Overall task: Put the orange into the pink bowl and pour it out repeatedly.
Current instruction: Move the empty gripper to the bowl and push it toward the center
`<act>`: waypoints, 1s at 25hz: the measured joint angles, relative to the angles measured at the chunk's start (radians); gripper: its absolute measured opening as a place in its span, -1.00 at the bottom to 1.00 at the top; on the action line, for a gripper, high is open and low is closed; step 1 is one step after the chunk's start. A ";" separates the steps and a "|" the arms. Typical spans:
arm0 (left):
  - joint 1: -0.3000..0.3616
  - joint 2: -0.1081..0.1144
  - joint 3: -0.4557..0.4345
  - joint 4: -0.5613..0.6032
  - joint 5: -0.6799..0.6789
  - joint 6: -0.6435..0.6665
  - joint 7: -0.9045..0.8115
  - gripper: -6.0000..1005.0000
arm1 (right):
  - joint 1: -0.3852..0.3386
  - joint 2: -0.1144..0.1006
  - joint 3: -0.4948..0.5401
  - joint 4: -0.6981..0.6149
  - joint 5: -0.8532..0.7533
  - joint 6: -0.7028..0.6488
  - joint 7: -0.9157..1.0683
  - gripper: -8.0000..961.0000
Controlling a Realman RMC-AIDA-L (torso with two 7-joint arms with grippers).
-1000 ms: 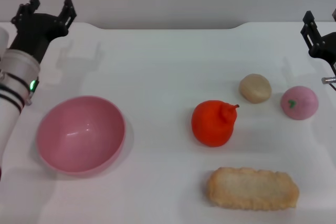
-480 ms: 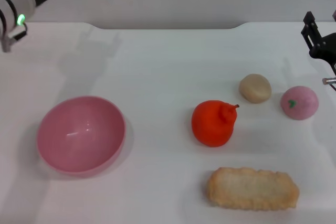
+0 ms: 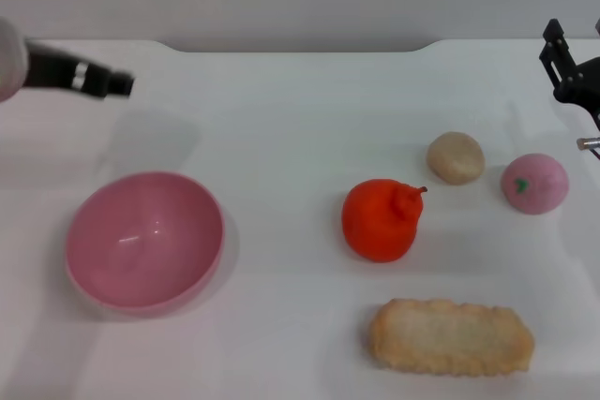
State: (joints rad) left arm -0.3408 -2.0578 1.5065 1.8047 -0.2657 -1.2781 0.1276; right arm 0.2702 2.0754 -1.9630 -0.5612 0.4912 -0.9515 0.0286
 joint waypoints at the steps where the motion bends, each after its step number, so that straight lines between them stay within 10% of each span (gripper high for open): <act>1: 0.000 0.000 0.000 0.000 0.000 0.000 0.000 0.53 | 0.001 0.000 0.000 0.000 0.000 0.000 0.000 0.28; 8: -0.055 -0.002 0.091 -0.005 0.140 -0.297 -0.123 0.53 | 0.001 -0.001 0.000 0.004 -0.003 -0.002 -0.002 0.28; 25: -0.082 -0.007 0.173 -0.181 0.088 -0.232 -0.203 0.52 | 0.001 -0.002 0.001 0.009 -0.011 -0.008 -0.003 0.27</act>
State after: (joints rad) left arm -0.4225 -2.0647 1.6792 1.6235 -0.1778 -1.5105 -0.0751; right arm 0.2716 2.0736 -1.9621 -0.5521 0.4800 -0.9592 0.0260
